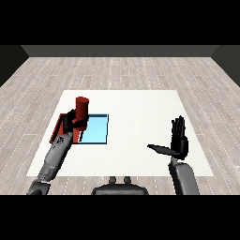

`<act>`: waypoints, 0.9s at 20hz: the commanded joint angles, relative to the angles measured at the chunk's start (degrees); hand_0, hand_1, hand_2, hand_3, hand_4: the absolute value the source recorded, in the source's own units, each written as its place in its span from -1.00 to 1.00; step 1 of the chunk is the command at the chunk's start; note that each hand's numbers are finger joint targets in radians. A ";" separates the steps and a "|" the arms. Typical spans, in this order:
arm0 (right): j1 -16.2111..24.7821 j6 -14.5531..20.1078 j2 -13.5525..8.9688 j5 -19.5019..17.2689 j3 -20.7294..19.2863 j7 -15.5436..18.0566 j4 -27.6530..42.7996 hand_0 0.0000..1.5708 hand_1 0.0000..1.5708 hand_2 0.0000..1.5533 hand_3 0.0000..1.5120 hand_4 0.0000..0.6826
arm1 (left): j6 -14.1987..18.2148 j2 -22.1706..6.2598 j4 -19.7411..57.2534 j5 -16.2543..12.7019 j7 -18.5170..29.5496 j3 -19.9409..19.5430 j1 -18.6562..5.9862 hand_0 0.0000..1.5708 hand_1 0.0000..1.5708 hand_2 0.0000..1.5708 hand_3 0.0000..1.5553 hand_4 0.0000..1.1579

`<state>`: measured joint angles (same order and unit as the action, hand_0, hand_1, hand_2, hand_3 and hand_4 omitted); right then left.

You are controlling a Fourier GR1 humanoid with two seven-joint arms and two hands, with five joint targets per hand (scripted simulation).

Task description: Pick the red can and put it in the red box

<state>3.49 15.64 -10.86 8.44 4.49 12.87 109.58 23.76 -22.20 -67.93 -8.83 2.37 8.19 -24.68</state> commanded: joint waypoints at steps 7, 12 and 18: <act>-0.20 -3.62 -1.07 2.56 -2.78 0.35 -2.23 -1.00 -1.00 -1.00 -1.00 -1.00 | -2.09 -7.75 26.22 4.21 6.16 -7.95 -4.00 1.00 1.00 0.99 0.89 0.80; -2.76 -3.07 0.26 0.00 -1.40 3.41 -5.40 -1.00 -1.00 -1.00 -1.00 -1.00 | -3.08 -7.04 45.38 6.31 7.91 -9.29 -12.29 1.00 1.00 0.89 0.80 0.78; -5.73 -0.12 1.39 -6.19 0.02 5.63 -15.05 -1.00 -1.00 -1.00 -1.00 -1.00 | -0.38 -3.63 56.38 9.63 8.50 -8.27 -15.75 0.05 0.05 0.10 0.19 0.42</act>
<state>-1.83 14.25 -10.38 4.89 3.87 16.47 98.50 22.10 -27.42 -18.97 -0.68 9.56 0.20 -37.95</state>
